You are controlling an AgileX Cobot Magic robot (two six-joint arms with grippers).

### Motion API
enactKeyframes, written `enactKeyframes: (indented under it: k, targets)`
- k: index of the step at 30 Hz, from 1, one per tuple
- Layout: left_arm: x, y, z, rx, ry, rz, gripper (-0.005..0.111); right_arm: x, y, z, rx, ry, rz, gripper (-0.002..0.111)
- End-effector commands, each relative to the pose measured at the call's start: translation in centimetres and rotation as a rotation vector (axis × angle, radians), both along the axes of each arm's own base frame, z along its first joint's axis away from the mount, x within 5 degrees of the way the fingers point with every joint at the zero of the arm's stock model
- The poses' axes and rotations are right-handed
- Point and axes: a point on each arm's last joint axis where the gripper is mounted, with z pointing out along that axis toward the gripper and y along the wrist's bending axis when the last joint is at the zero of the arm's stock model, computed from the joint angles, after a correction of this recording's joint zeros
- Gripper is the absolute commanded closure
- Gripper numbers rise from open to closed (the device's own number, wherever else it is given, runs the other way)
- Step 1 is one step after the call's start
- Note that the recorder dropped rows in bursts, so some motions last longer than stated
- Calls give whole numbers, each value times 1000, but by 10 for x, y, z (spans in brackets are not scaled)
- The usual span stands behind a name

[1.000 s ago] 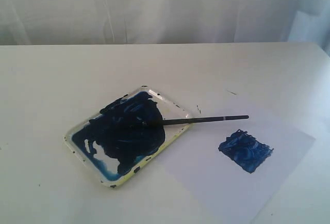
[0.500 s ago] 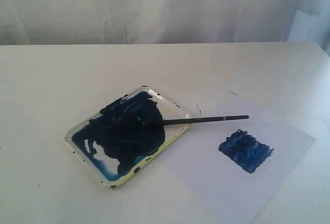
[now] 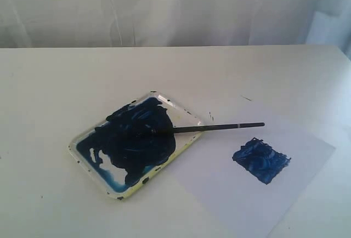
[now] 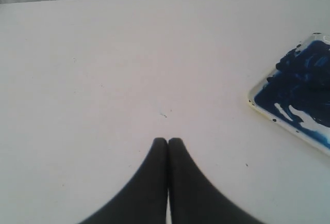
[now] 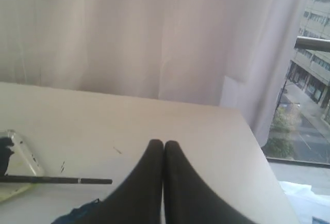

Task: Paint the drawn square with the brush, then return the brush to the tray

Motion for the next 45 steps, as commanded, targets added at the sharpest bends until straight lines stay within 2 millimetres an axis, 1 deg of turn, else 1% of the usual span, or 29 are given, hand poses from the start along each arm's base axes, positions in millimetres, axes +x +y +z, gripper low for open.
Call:
enactKeyframes:
  k: [1, 5, 7, 8, 10, 12, 13, 14, 16, 19, 20, 21, 22, 30, 45]
  targets:
    - [3, 1, 1, 8, -54, 8, 107, 13, -2, -14, 26, -111, -21, 108]
    - [5, 0, 9, 5, -145, 4, 107, 24, -6, -33, 19, -186, -49, 108]
    - [7, 0, 11, 10, -180, 1, 107, 28, -6, -46, 20, -186, -58, 108]
    - [9, 0, 8, 11, -192, 1, 107, 30, -7, -53, 20, -169, -59, 108]
    - [16, 0, 0, 11, -213, -1, 107, 32, -7, -66, 14, -135, -60, 108]
    - [25, 0, -16, 12, -230, -4, 107, 35, -7, -81, -2, -92, -61, 108]
    - [30, 0, -27, 12, -221, -5, 107, 36, -7, -85, -5, -83, -62, 108]
    - [34, 0, -37, 12, -224, -6, 107, 35, -7, -84, -15, -95, -64, 108]
    - [41, -1, -56, 13, -242, -9, 107, 35, -7, -90, -50, -28, -55, 108]
    - [48, -1, -85, 13, -255, -12, 107, 35, -7, -92, -76, -8, -53, 108]
    - [48, -1, -82, 13, -291, -13, 107, 35, -7, -92, -76, -1, -52, 108]
    - [47, -1, -90, 13, -206, -11, 107, 35, -7, -93, -76, 3, -51, 108]
    - [46, -1, -93, 13, -174, -11, 107, 35, -7, -93, -76, 3, -51, 108]
    - [46, -1, -96, 10, -144, -9, 107, 35, -7, -93, -74, 11, -50, 108]
    - [46, -1, -95, 12, -154, -10, 107, 35, -6, -95, -74, 25, -48, 108]
